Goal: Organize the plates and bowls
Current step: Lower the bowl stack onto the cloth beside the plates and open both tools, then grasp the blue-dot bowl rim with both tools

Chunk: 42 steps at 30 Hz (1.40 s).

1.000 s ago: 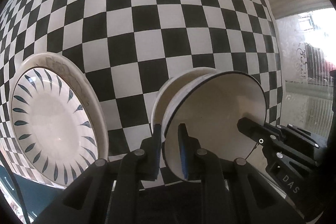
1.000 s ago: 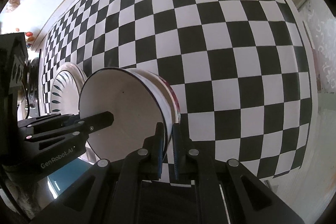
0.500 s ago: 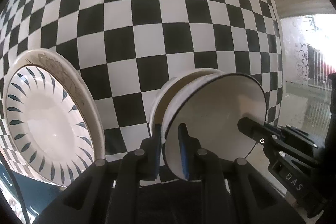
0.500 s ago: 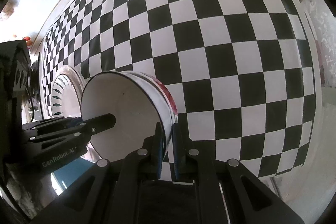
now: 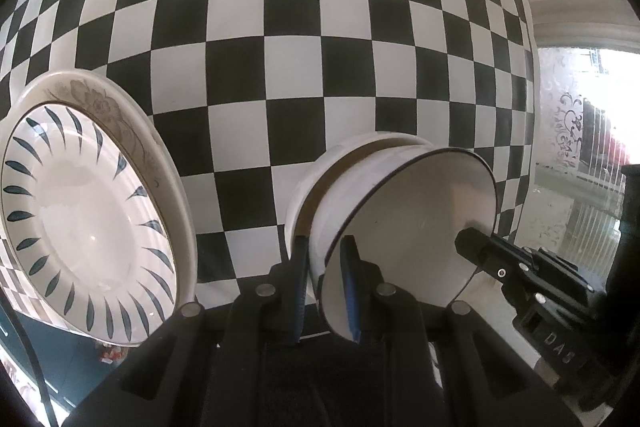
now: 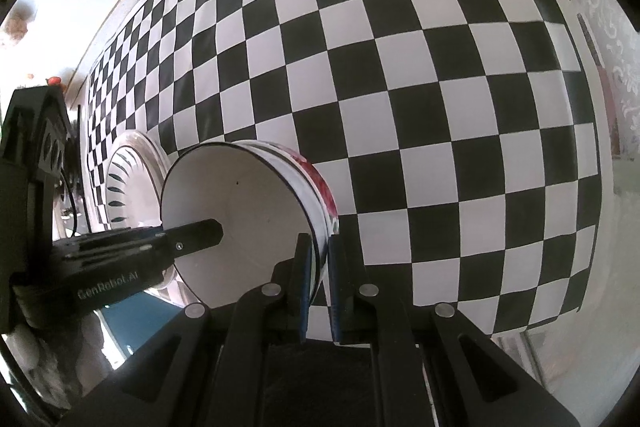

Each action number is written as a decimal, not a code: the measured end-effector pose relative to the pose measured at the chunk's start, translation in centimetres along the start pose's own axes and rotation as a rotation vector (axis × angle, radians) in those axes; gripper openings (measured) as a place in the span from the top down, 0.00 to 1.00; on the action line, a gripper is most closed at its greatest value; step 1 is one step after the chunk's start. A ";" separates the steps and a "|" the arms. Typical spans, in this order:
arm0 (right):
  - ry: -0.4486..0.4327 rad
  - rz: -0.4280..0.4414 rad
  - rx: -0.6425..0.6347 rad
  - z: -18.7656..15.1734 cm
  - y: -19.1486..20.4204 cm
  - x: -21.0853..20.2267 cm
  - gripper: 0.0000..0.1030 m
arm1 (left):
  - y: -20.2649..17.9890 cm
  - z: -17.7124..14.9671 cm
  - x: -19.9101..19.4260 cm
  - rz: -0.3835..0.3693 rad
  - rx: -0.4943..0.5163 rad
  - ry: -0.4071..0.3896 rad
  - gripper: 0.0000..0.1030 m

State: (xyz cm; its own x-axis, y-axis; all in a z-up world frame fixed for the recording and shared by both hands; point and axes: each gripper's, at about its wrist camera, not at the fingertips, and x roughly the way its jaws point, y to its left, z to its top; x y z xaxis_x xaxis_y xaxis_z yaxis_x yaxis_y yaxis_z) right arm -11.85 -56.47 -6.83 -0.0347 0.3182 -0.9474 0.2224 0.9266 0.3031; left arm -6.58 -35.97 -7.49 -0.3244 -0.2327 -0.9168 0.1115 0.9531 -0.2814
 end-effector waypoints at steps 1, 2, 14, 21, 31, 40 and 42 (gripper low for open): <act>-0.003 -0.007 -0.005 -0.1 0.2 0.0 0.91 | 0.1 0.1 0.0 -0.002 -0.002 0.005 0.86; -0.003 -0.012 -0.011 -0.1 0.3 -0.1 0.91 | 0.2 0.1 0.0 -0.003 -0.004 0.011 0.86; 0.039 -0.004 0.008 0.2 -0.1 0.3 0.91 | -0.1 0.0 -0.7 0.010 -0.016 0.006 0.82; 0.056 0.007 0.017 0.3 0.0 0.4 0.90 | -0.7 -0.4 -1.5 0.077 0.009 -0.024 0.77; 0.051 -0.047 -0.037 0.6 0.8 0.6 0.52 | 0.0 -0.5 -1.6 0.087 -0.001 -0.043 0.75; -0.032 0.001 -0.007 2.9 -0.3 -2.8 0.23 | -1.3 1.3 -5.3 0.114 0.014 -0.178 0.75; -0.080 0.019 0.018 4.6 -1.1 -4.6 0.23 | -2.2 2.5 -6.2 0.124 0.027 -0.203 0.75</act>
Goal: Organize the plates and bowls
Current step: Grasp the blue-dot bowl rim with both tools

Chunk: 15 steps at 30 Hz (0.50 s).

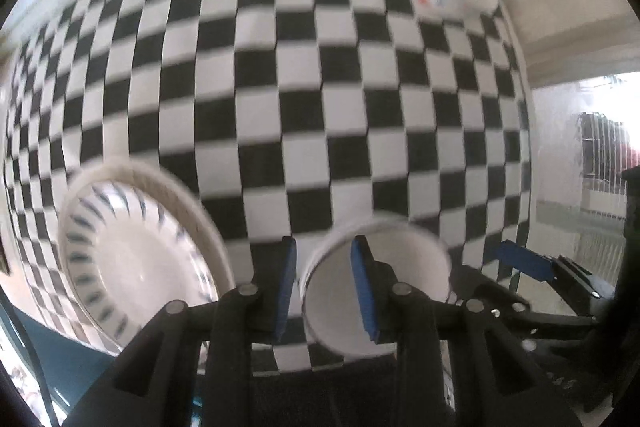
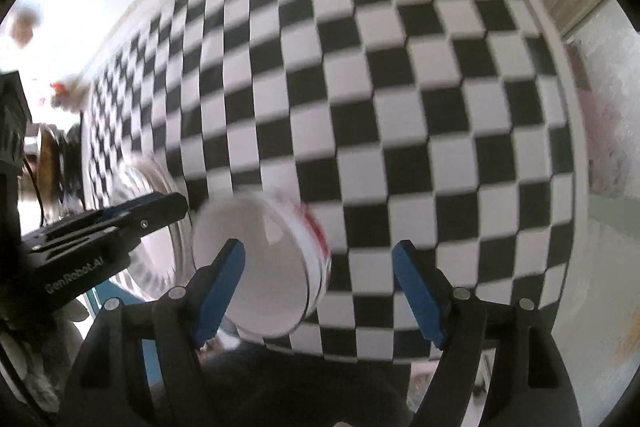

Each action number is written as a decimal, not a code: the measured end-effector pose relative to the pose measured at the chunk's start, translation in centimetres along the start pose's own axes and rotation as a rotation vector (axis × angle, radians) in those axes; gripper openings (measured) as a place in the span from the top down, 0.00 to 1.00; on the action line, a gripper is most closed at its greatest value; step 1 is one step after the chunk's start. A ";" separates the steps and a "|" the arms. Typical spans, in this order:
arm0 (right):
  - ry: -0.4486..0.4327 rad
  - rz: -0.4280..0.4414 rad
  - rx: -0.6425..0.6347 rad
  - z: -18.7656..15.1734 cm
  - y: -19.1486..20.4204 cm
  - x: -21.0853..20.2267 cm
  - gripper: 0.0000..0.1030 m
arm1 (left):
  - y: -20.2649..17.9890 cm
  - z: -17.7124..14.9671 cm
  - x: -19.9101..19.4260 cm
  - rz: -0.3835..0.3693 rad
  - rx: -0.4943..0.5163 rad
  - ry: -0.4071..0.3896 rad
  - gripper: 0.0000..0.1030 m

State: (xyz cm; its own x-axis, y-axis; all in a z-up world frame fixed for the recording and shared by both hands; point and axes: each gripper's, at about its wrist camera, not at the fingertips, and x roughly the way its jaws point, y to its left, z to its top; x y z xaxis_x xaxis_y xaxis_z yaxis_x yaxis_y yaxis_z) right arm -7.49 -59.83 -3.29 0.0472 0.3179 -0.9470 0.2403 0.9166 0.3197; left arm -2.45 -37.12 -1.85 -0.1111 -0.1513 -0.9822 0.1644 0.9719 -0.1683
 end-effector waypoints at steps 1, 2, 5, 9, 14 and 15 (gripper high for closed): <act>-0.012 0.005 0.009 0.7 -0.2 -0.5 0.23 | -0.3 1.0 -0.4 -0.004 0.000 -0.010 0.75; -0.033 0.015 0.020 1.9 -0.7 -1.3 0.23 | -0.5 2.0 -0.7 -0.014 -0.002 -0.017 0.75; -0.102 0.023 0.053 5.6 -1.9 -3.3 0.23 | -1.3 6.1 -1.2 -0.064 -0.017 -0.021 0.75; -0.182 0.025 0.107 11.3 -4.0 -5.0 0.23 | -2.1 11.6 -1.3 -0.129 -0.044 -0.026 0.75; -0.176 0.050 0.145 18.1 -5.9 -4.1 0.24 | -3.0 18.2 0.4 -0.196 -0.071 -0.005 0.75; -0.167 0.052 0.147 19.1 -6.1 -3.7 0.24 | -3.2 19.2 0.8 -0.198 -0.073 0.000 0.75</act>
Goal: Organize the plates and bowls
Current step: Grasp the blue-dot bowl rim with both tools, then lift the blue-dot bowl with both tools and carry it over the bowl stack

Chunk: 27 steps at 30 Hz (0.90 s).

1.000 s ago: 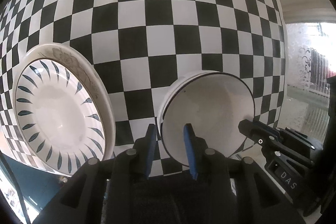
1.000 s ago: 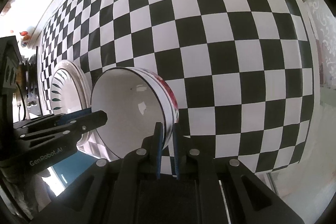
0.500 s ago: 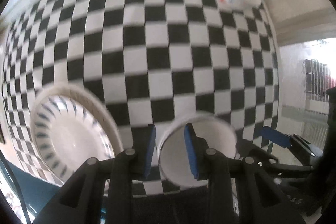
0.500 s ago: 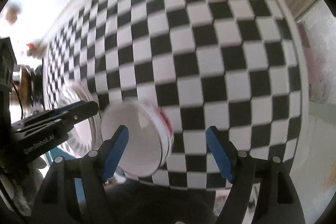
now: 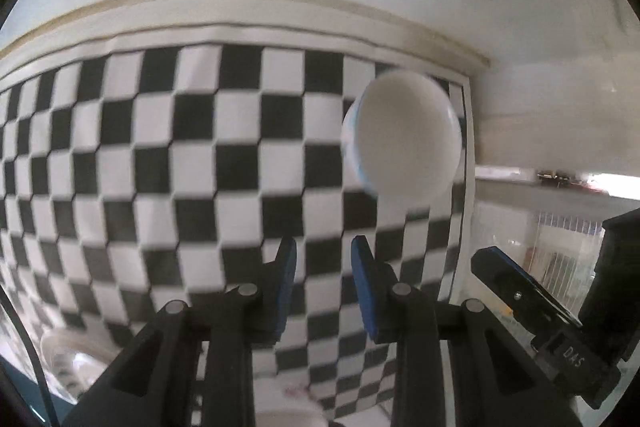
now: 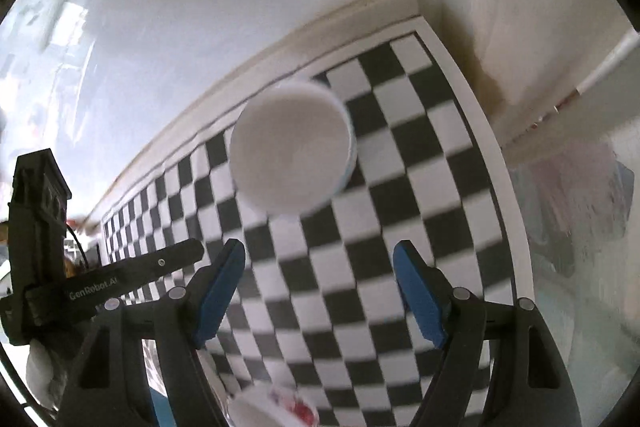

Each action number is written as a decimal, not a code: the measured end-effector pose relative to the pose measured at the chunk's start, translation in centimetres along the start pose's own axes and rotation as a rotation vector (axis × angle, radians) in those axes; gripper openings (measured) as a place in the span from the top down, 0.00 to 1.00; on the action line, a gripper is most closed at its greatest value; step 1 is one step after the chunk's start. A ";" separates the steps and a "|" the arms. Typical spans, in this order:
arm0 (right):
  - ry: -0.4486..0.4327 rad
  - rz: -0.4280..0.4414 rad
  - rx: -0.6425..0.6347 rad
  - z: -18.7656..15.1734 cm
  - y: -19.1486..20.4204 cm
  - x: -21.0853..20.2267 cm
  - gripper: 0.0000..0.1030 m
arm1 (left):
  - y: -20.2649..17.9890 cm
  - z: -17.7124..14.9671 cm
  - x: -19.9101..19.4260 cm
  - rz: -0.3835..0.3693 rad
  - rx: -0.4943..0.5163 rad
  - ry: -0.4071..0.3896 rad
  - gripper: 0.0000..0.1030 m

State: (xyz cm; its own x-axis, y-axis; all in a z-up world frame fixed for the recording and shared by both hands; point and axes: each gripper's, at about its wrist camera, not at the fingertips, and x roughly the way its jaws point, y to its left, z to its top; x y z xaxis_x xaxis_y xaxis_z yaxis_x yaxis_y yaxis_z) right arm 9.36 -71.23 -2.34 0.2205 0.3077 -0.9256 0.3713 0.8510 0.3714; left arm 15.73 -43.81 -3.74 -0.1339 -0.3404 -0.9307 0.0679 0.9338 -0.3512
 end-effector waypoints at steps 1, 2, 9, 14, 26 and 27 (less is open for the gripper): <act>0.011 -0.007 0.004 1.2 -0.2 0.8 0.24 | -0.1 1.0 0.7 -0.003 -0.003 0.007 0.75; 0.017 -0.010 0.007 2.0 -0.3 1.3 0.25 | -0.3 1.8 1.3 -0.009 -0.006 0.013 0.75; 0.079 -0.022 0.027 5.6 -1.8 4.9 0.45 | -1.8 5.2 4.6 0.013 0.013 0.015 0.75; 0.110 -0.002 0.032 6.6 -1.9 6.5 0.72 | -2.5 6.2 5.7 0.048 0.043 -0.010 0.79; 0.091 -0.056 0.005 6.5 -1.8 6.8 0.90 | -4.5 6.7 7.2 0.114 0.114 -0.043 0.92; 0.090 -0.053 0.005 6.5 -1.7 6.8 0.90 | -4.5 6.7 7.0 0.117 0.114 -0.043 0.92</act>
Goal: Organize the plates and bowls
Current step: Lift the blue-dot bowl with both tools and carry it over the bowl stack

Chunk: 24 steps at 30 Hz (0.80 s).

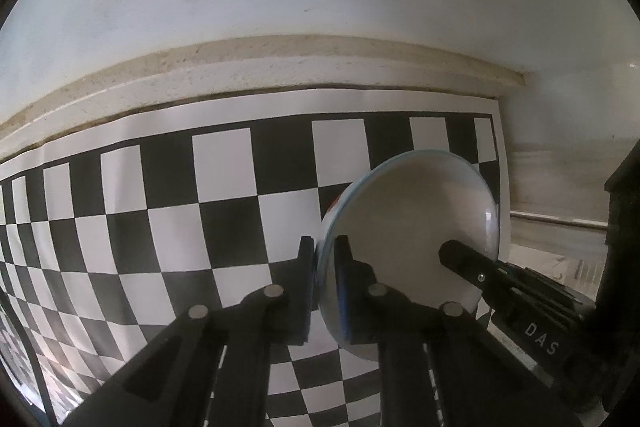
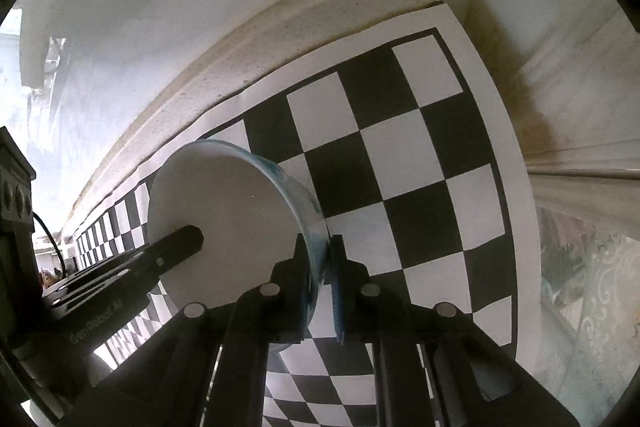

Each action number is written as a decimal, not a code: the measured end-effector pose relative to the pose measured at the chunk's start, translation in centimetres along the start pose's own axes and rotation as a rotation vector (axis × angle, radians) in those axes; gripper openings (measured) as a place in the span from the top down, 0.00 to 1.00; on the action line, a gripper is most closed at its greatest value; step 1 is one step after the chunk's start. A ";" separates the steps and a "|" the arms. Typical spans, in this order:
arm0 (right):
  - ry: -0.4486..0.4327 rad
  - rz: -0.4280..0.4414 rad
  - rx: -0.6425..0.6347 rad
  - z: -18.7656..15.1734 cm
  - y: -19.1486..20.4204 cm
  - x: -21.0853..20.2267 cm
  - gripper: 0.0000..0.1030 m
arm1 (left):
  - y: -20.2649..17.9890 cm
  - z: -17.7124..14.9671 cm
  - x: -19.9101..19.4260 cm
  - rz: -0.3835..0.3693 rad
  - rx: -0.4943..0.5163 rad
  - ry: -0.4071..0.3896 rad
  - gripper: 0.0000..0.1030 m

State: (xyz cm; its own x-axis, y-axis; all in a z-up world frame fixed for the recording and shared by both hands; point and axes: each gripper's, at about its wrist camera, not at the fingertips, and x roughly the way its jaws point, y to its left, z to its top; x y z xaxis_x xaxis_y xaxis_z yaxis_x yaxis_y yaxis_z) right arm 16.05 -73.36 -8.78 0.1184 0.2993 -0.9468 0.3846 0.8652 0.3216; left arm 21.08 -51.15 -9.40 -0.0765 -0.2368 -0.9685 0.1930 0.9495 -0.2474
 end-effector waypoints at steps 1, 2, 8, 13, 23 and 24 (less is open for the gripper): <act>-0.003 0.002 -0.002 -0.2 0.2 0.0 0.90 | -0.1 -0.1 0.0 0.004 0.002 -0.001 0.92; -0.007 0.004 -0.007 -0.4 0.3 -0.4 0.90 | -0.2 -0.2 -0.1 0.004 0.003 -0.005 0.92; -0.025 0.001 -0.040 -2.5 1.3 -2.7 0.90 | -1.5 -1.4 -0.9 0.018 0.013 -0.023 0.92; -0.042 0.007 -0.067 -4.5 2.6 -4.5 0.90 | -2.0 -3.5 -2.6 0.013 0.016 -0.042 0.92; -0.041 0.044 -0.111 -12.3 4.6 -7.1 0.91 | -1.3 -10.5 -7.6 0.011 0.025 -0.102 0.92; -0.041 0.049 -0.113 -13.1 4.5 -7.3 0.91 | -1.1 -11.0 -8.0 0.011 0.027 -0.106 0.92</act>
State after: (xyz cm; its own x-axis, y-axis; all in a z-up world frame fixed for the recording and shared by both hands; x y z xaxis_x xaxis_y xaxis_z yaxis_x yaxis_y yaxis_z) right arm 4.89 -66.40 -0.30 0.1731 0.3273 -0.9289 0.2725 0.8904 0.3645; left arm 10.70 -48.01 -1.07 0.0295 -0.2481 -0.9683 0.2198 0.9466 -0.2358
